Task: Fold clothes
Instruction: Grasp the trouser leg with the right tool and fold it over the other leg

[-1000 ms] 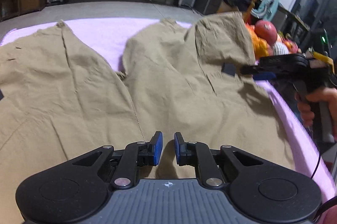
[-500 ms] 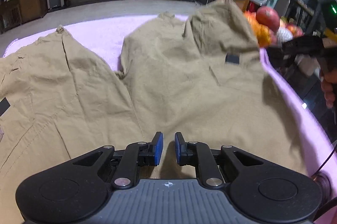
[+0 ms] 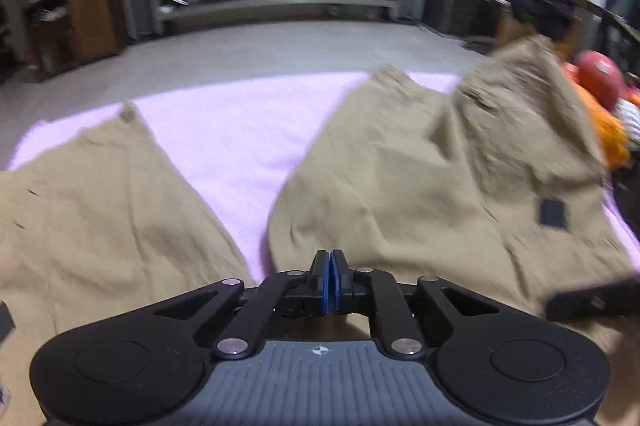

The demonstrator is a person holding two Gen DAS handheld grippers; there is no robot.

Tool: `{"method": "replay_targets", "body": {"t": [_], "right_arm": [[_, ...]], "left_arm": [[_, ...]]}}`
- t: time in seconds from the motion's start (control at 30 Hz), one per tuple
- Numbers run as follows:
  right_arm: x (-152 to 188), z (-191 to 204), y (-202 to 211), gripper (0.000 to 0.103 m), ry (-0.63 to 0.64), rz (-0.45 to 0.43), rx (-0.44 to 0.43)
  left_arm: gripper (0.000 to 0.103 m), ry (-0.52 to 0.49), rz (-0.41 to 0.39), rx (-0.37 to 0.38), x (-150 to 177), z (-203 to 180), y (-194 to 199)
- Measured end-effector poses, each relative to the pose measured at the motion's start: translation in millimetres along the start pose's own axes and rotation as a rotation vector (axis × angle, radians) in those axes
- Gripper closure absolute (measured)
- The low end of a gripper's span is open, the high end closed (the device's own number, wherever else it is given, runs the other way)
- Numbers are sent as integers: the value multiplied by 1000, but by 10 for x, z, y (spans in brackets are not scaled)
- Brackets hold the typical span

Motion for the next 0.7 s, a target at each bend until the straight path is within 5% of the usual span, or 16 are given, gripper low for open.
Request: {"method": "replay_targets", "body": {"t": [0.07, 0.17, 0.3, 0.43, 0.57, 0.63, 0.7], "right_arm": [[-14, -227, 176, 103, -42, -49, 59], [-2, -453, 515, 103, -93, -144, 185], [22, -498, 954, 92, -47, -250, 404], [141, -253, 1524, 92, -41, -385, 434], [322, 15, 2006, 80, 49, -531, 537], [401, 30, 1960, 78, 68, -518, 564], [442, 38, 1659, 78, 68, -426, 478]], "left_arm": [[94, -38, -14, -134, -61, 5, 23], [93, -35, -31, -168, -41, 98, 218], [91, -19, 8, -82, 198, 217, 669], [89, -82, 38, -35, 534, 236, 1268], [82, -59, 2, 55, 850, 197, 1749], [82, -10, 7, 106, 1019, 149, 1742], [85, 32, 19, 151, 1198, 78, 1651]]}}
Point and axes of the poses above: each gripper's, at about its wrist camera, not at the fingertips, and y roughly against the way its jaws point, z to its left, x to its underside, the point moved 7 cm from there along -y, roughly the way its jaws point, and after that the axes turned 7 degrees about z, right-handed, at the moved point
